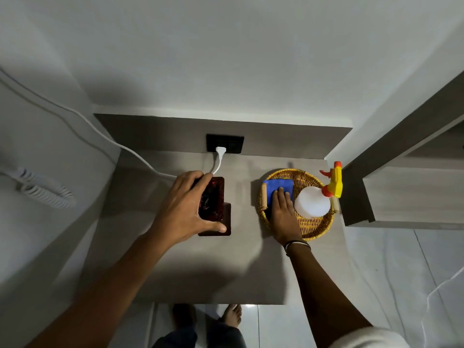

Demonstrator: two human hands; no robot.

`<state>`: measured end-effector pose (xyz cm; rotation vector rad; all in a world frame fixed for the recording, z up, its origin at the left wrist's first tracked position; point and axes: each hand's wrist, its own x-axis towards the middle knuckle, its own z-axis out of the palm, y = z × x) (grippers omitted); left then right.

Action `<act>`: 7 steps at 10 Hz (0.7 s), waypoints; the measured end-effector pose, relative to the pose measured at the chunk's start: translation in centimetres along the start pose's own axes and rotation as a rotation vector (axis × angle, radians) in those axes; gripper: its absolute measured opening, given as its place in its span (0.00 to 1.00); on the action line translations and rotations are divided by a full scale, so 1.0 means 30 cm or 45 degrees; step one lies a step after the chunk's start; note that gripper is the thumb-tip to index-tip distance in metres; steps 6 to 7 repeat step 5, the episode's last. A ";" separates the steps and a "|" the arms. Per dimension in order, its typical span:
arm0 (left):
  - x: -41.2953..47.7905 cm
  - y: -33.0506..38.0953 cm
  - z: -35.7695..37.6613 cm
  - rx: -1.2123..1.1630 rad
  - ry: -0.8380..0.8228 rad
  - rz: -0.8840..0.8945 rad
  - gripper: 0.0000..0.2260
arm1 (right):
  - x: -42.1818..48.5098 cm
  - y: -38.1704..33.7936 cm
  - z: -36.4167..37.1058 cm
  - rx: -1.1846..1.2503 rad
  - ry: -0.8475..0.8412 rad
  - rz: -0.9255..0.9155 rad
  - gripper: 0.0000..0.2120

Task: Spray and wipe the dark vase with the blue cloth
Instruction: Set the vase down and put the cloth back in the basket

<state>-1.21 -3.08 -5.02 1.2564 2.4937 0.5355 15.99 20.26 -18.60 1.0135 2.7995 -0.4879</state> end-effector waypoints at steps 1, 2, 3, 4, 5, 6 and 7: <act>0.006 0.016 0.029 0.018 0.012 0.027 0.56 | 0.032 0.022 0.027 0.045 -0.103 -0.028 0.31; 0.012 0.041 0.054 0.071 0.059 0.076 0.53 | 0.041 0.035 0.038 0.058 -0.102 -0.069 0.32; 0.019 0.064 0.070 0.090 0.107 0.097 0.47 | 0.030 0.044 0.031 0.056 -0.126 -0.099 0.32; 0.023 0.065 0.078 0.112 0.134 0.088 0.45 | 0.026 0.049 0.001 0.127 -0.097 -0.109 0.32; 0.020 0.078 0.073 0.134 0.091 0.061 0.45 | -0.019 0.010 -0.033 0.201 0.118 -0.139 0.30; 0.020 0.078 0.073 0.134 0.091 0.061 0.45 | -0.019 0.010 -0.033 0.201 0.118 -0.139 0.30; 0.020 0.078 0.073 0.134 0.091 0.061 0.45 | -0.019 0.010 -0.033 0.201 0.118 -0.139 0.30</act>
